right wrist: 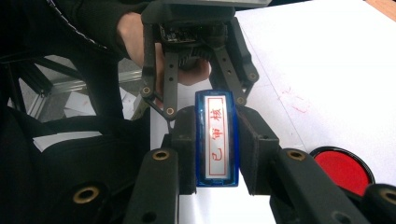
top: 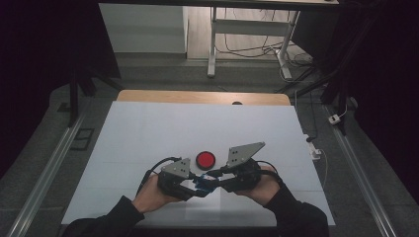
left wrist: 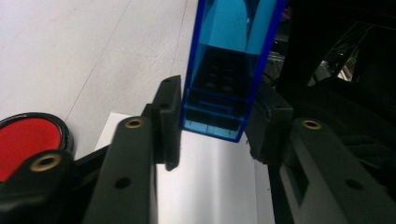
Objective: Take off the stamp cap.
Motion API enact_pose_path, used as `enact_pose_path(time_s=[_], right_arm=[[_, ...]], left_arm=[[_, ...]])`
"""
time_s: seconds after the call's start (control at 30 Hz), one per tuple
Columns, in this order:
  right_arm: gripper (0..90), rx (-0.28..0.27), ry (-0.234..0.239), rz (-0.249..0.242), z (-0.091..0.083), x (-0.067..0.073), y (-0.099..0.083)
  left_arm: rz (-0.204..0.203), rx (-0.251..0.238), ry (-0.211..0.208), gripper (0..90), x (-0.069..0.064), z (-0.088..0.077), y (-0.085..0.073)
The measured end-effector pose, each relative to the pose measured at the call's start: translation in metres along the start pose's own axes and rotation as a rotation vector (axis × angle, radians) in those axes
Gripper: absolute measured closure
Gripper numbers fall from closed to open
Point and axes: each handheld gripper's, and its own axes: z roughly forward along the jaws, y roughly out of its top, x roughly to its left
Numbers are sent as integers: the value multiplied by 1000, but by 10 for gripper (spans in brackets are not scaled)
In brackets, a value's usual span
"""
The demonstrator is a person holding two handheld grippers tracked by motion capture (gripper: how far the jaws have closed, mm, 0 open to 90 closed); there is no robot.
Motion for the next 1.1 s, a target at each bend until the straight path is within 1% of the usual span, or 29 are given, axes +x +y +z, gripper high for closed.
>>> enact_pose_path(time_s=[0.27, 0.37, 0.53, 0.67, 0.73, 0.87, 0.93, 1.03, 1.1], right_arm=[[704, -12, 10, -16, -1, 0, 0], [704, -5, 6, -26, -1, 0, 0], [704, -15, 14, -29, 0, 0, 0], [699, -25, 27, -50, -1, 0, 0], [699, -34, 30, -50, -2, 0, 0], [701, -53, 41, -39, -3, -2, -1], [703, -65, 44, -42, -3, -2, -2], [705, -72, 37, -52, -4, -2, -2], [706, -69, 27, -64, -4, -1, -2]], left_arm=[[4, -22, -28, 640, 2, -2, -2], [9, -24, -22, 642, 3, -2, -3], [22, -27, -25, 652, 3, -2, -4], [21, -36, -47, 683, 4, -5, -3], [20, -39, -53, 686, 5, -6, -3], [4, -51, -74, 690, 5, -7, -2], [-12, -52, -81, 691, 7, -8, -2], [-37, -53, -94, 692, 8, -8, -2], [-51, -48, -95, 692, 9, -8, -2]])
